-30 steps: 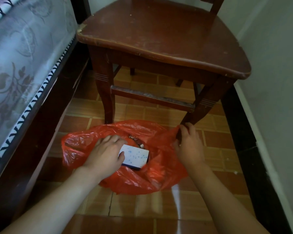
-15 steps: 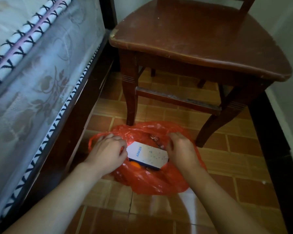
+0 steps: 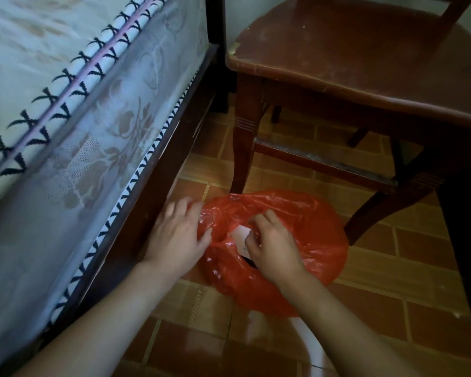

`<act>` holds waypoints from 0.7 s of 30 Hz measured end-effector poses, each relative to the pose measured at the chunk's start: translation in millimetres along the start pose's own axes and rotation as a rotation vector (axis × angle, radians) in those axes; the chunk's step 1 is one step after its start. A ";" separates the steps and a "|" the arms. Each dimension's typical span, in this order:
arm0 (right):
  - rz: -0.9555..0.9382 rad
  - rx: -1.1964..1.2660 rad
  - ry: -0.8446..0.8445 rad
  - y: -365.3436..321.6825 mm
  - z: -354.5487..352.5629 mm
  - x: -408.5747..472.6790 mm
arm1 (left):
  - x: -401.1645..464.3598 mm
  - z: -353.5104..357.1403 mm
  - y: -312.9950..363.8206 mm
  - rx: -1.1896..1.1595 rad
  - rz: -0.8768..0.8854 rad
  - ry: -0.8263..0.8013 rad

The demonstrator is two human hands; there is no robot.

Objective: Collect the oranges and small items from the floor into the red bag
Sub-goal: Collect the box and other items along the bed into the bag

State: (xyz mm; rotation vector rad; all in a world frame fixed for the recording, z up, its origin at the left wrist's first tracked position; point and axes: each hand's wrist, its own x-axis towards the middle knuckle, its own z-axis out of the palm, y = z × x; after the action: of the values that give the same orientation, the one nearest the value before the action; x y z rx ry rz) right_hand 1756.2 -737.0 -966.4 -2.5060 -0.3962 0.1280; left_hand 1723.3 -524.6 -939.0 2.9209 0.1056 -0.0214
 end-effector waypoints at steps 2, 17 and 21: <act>0.012 -0.011 -0.036 -1.0 0.6 -0.5 | -2.0 7.5 4.1 -0.038 -0.108 -0.068; 0.100 -0.161 0.097 8.7 -34.0 -8.9 | 13.1 -9.3 23.4 -0.128 -0.442 -0.109; 0.201 -0.097 0.151 -6.7 -74.0 -16.2 | -2.3 -49.7 53.1 -0.332 -0.284 0.052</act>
State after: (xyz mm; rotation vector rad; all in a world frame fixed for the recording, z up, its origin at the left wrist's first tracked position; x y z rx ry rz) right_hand 1752.3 -777.1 -901.9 -2.6258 -0.0906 -0.0016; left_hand 1725.3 -565.7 -879.0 2.5537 0.4829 0.0240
